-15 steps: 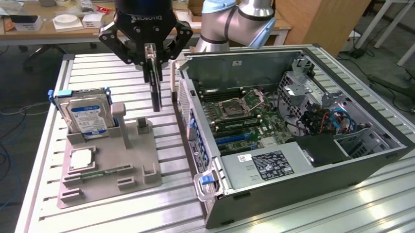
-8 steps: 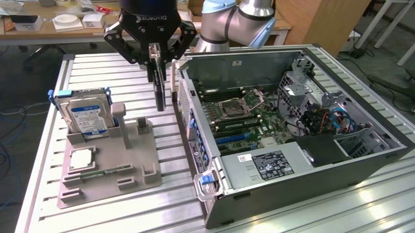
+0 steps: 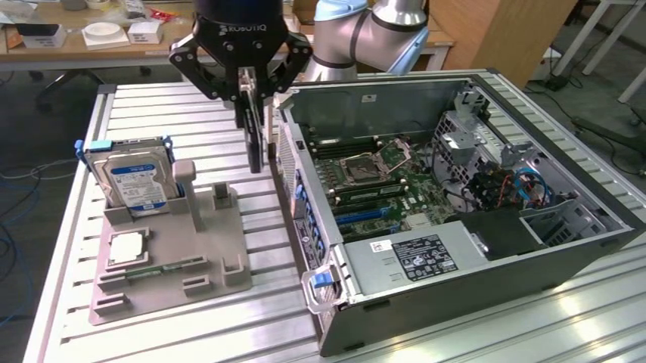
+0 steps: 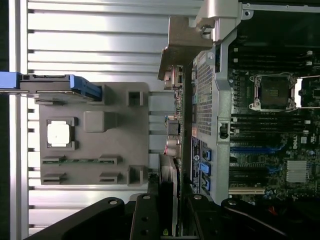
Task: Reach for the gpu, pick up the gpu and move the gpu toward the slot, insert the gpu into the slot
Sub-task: 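Pick up the gpu and move the gpu toward the slot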
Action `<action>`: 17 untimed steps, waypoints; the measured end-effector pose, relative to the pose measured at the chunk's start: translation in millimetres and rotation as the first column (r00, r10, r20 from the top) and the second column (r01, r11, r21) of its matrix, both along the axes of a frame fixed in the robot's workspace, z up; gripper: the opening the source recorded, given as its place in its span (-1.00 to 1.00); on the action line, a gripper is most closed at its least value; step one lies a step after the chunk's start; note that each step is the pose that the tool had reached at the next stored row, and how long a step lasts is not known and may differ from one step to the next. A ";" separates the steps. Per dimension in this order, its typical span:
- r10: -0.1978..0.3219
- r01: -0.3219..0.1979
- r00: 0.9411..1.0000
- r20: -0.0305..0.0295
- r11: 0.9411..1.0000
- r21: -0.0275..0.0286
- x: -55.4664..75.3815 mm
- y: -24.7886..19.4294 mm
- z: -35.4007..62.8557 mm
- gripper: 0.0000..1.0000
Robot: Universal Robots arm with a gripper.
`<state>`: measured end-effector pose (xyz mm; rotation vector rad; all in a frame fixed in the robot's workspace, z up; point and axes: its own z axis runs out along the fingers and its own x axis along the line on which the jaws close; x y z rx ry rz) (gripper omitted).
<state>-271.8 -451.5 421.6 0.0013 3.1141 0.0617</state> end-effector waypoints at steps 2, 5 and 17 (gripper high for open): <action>0.000 0.000 1.000 0.000 1.000 -0.014 1.0 0.0 0.0 -0.46; 0.000 0.000 1.000 0.000 1.000 -0.020 3.0 0.0 0.0 -0.46; 0.000 0.000 1.000 0.000 1.000 -0.020 12.1 0.0 0.0 -0.46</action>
